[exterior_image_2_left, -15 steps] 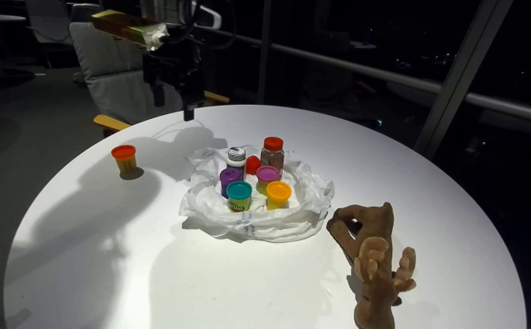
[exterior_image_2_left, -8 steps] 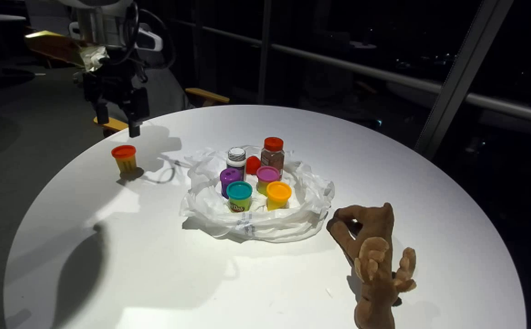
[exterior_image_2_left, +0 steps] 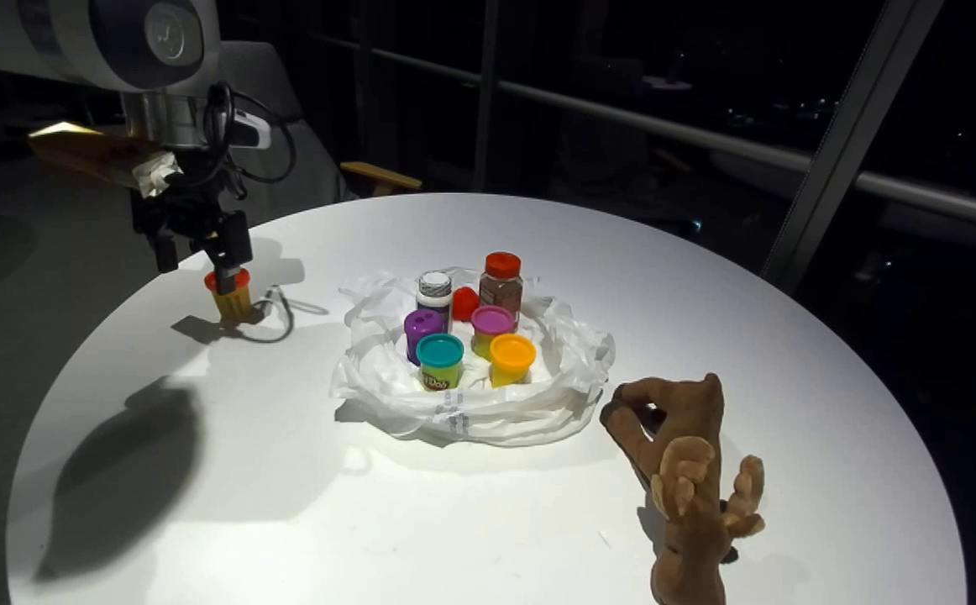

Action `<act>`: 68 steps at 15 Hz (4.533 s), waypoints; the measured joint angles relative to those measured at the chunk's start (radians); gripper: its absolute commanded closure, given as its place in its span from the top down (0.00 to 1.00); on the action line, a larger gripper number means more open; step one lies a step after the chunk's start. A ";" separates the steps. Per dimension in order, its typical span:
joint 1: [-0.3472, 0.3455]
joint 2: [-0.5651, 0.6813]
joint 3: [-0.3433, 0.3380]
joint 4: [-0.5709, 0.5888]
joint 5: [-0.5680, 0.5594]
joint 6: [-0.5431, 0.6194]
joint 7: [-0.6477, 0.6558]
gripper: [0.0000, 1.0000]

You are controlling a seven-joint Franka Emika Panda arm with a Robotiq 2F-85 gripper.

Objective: Put the things on the table into the plastic bag

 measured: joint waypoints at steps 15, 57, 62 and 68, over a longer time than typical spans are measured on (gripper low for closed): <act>0.027 0.057 -0.098 0.059 -0.064 0.053 0.038 0.25; -0.403 -0.155 -0.186 -0.323 0.098 0.322 -0.173 0.75; -0.402 -0.152 -0.193 -0.307 0.098 0.344 -0.173 1.00; -0.421 -0.264 -0.250 -0.307 0.087 0.304 -0.173 1.00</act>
